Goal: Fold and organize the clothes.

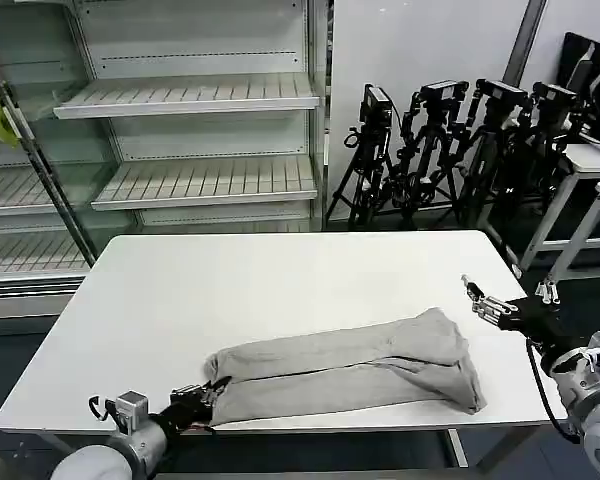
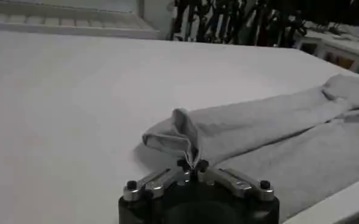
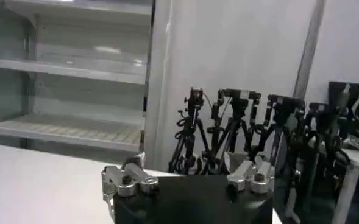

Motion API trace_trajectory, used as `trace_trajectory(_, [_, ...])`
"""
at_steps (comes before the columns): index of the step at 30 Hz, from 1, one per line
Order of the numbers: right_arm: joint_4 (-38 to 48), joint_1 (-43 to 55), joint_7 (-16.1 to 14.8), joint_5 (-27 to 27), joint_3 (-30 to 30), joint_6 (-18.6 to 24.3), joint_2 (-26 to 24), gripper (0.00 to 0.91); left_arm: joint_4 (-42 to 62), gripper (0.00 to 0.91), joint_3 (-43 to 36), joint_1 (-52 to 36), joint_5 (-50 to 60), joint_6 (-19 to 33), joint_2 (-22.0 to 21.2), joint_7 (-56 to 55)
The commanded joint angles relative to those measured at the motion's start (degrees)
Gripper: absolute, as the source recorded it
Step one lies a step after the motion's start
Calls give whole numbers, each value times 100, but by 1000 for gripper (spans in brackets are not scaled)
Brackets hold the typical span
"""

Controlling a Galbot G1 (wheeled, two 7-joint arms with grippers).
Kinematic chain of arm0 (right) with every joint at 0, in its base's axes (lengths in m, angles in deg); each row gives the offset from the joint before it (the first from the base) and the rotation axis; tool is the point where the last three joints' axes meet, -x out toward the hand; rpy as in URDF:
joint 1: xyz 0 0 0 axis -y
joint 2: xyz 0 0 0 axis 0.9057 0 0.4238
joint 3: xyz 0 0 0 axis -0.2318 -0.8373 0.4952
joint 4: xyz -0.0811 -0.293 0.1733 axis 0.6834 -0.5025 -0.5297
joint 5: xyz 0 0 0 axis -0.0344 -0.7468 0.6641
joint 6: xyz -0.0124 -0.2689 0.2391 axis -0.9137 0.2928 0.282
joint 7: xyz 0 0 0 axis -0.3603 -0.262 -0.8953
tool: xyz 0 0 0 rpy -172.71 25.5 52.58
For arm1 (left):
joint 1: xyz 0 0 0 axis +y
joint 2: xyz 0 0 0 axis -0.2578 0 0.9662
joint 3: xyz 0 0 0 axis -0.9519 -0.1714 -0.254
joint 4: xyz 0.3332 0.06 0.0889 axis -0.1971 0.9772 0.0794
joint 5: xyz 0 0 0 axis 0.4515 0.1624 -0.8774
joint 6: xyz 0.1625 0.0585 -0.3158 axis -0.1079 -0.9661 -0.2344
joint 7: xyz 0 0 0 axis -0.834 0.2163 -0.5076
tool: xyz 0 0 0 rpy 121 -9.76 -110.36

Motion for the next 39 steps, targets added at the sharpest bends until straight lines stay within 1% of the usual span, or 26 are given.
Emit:
trace_trajectory(1, [0,161,-11,44,-72,18,-5,907,298,50,1283,252,-36,-33,712,10])
trace_trajectory(7, [55,323,-66,26,-337,50,5,907,441,50,2320,671,-73,-36,1234,37])
trace_trajectory(8, [70,343,-72,25,-355,57,3,907,460,40,2447,698,-90,-36,1262,35])
trace_trajectory(10, [123,407,-88,18,-419,81,-11,907,527,50,2800,808,-102,-37,1460,37])
trace_trajectory(14, [183,434,-107,18,-452,108,-24,907,677,50,3180,910,-14,-34,1711,89])
trace_trajectory(18, [224,421,-109,17,-438,113,-15,907,512,40,3268,909,37,-19,1776,193])
trace_trajectory(21, [268,386,-103,-10,-415,109,-31,907,172,50,3001,833,-93,-37,1678,184])
trace_trajectory(26, [430,245,-93,-94,-301,96,-207,907,-542,50,2106,628,-590,-43,1407,90])
trace_trajectory(30, [620,150,-53,-113,-136,87,-491,907,-893,50,1106,166,-918,-45,1182,7])
trace_trajectory(34, [873,145,5,-102,53,86,-814,907,-928,50,376,-383,-1046,-42,940,-34])
trace_trajectory(35, [907,146,16,-100,77,82,-847,907,-885,50,145,-567,-1040,-40,865,-43])
trace_trajectory(39, [1087,126,95,-77,231,26,-958,907,-790,50,-361,-1064,-1043,-41,601,-45])
